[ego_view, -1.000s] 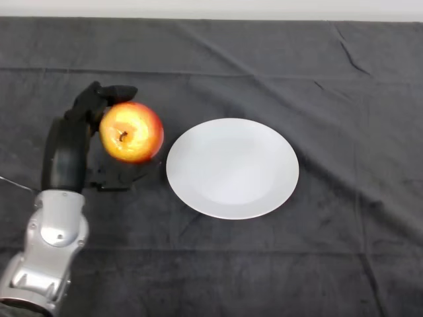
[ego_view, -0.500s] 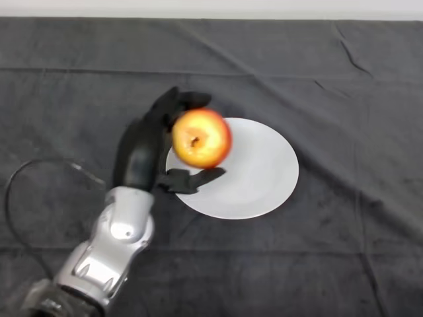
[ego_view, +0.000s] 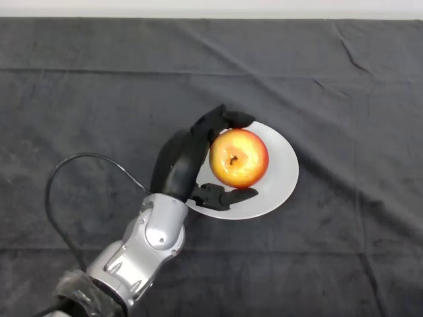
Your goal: Move the apple to the plate
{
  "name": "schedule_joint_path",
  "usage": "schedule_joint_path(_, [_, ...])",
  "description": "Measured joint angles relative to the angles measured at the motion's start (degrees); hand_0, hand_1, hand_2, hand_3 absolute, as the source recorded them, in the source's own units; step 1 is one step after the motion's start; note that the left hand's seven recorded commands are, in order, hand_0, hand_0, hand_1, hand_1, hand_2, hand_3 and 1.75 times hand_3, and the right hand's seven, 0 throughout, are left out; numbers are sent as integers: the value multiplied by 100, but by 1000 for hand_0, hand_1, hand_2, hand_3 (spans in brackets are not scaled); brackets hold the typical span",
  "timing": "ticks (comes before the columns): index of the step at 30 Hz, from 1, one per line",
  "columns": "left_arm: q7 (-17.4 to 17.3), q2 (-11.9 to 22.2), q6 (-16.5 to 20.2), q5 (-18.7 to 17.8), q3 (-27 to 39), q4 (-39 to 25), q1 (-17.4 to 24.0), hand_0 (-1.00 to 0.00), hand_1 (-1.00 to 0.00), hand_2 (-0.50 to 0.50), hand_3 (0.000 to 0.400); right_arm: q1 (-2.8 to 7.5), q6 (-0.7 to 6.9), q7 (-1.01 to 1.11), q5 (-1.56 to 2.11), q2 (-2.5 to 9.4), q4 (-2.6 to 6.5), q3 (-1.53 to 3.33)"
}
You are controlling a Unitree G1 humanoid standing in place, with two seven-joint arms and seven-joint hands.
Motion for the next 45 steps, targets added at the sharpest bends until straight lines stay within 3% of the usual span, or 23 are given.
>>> schedule_joint_path(8, [45,4,-24,-188,-222,194,-251,-1000,-1000,0,400,0,-1,0,0,-2,2,0])
schedule_joint_path(19, [45,-16,-82,-263,-238,348,-299,-1000,-1000,0,400,-1,-5,0,0,-1,2,0])
schedule_joint_path(22, [46,-10,-87,-299,-252,377,-299,-1000,-541,-229,400,-1,-6,0,0,-2,4,0])
schedule_joint_path(23, [51,-7,-88,-303,-275,377,-299,-855,-196,-329,342,-1,-6,0,0,-2,5,0])
schedule_joint_path(24, [68,5,-89,-306,-345,377,-302,-706,-8,-349,282,-1,-6,0,0,-2,5,0])
schedule_joint_path(25, [77,9,-89,-308,-409,378,-302,-184,0,-92,74,-1,-6,0,0,-2,5,0])
schedule_joint_path(26, [79,6,-89,-309,-460,378,-302,0,0,0,0,-2,-6,0,0,-2,5,0])
schedule_joint_path(45, [-19,127,-92,-435,-404,358,-303,0,0,0,0,-6,-17,0,0,-2,11,1])
